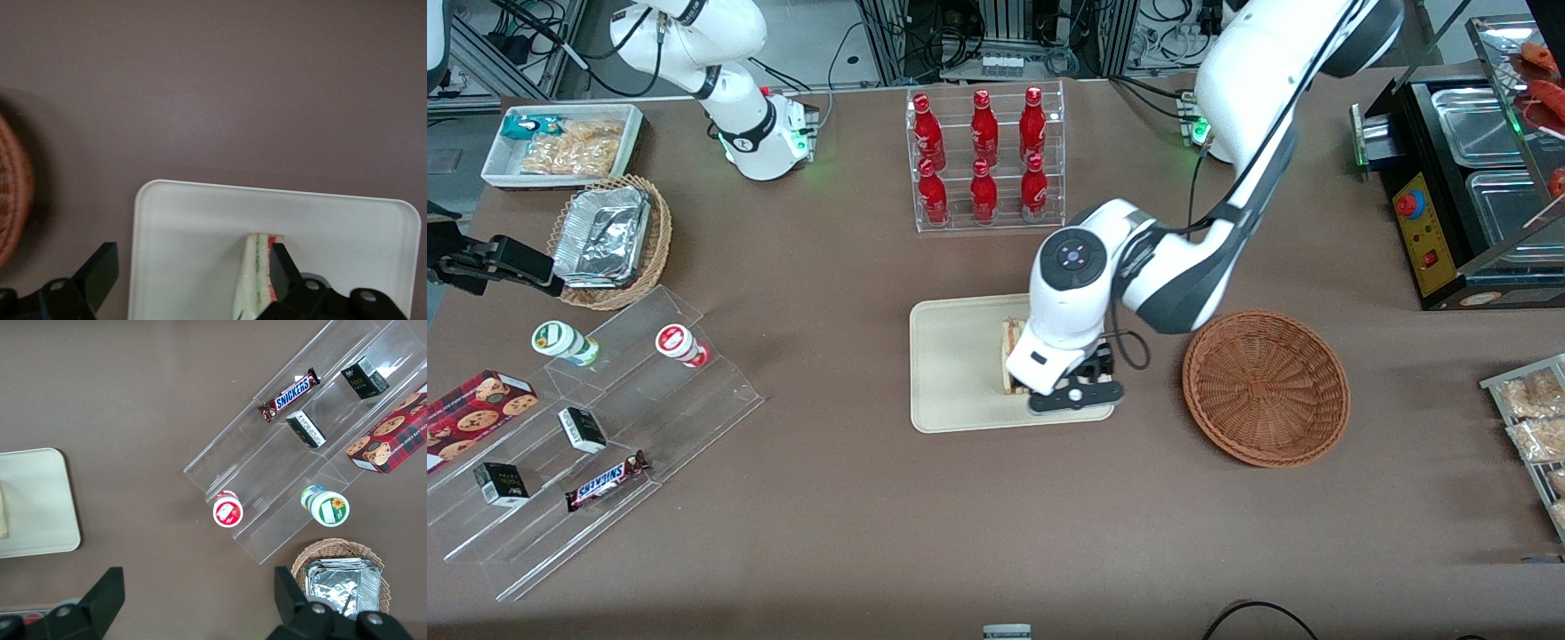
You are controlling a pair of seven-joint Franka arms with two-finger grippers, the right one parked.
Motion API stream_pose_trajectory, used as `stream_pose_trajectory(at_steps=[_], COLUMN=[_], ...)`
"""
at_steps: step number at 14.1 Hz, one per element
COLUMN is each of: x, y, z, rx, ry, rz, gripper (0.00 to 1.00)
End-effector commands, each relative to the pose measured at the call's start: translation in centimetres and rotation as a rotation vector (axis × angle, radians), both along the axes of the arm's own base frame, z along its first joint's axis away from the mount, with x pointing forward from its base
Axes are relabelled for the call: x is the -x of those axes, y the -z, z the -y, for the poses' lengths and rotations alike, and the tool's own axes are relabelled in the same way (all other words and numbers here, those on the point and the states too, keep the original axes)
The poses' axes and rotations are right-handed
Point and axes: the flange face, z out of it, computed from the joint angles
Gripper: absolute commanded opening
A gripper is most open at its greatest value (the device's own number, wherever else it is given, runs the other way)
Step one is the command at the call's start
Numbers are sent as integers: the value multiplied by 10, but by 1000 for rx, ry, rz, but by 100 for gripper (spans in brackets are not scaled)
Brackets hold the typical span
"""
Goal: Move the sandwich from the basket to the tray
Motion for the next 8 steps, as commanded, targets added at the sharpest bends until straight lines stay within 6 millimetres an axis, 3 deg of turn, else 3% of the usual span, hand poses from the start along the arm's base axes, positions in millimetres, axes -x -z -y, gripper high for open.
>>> stream_pose_trajectory(at_steps=[1, 5, 8], x=[20, 27, 35], y=[-45, -119, -169], z=[-58, -144, -215], rx=[-74, -165, -105], ry=[-78, -180, -75], rz=[-3, -55, -154], gripper=[100, 100, 100])
